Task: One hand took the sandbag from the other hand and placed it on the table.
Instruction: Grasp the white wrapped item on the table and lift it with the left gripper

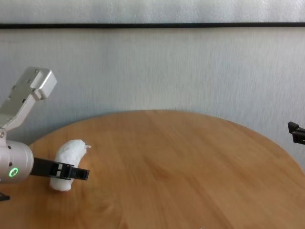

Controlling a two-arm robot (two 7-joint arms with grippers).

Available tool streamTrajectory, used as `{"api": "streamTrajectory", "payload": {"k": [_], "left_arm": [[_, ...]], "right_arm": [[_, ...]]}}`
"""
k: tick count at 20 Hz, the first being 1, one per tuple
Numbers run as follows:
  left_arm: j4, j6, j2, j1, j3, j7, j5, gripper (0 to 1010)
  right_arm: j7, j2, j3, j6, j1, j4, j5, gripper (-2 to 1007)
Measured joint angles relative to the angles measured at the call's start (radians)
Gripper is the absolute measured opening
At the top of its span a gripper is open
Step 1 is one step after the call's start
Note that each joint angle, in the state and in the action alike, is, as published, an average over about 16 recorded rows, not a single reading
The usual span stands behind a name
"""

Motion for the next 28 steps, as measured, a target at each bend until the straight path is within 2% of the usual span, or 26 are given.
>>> {"api": "streamTrajectory", "payload": {"k": [7, 19, 28], "left_arm": [[-0.002, -0.001, 0.001, 0.001, 0.001, 0.001, 0.0, 925], [-0.002, 0.003, 0.001, 0.001, 0.0, 0.004, -0.003, 642], [-0.002, 0.004, 0.001, 0.001, -0.001, 0.004, -0.004, 517]], "right_arm": [[0.0, 0.0, 0.0, 0.0, 0.0, 0.0, 0.0, 1002], [0.0, 0.0, 0.0, 0.0, 0.0, 0.0, 0.0, 1002], [0.0, 0.0, 0.0, 0.0, 0.0, 0.0, 0.0, 1002]]}}
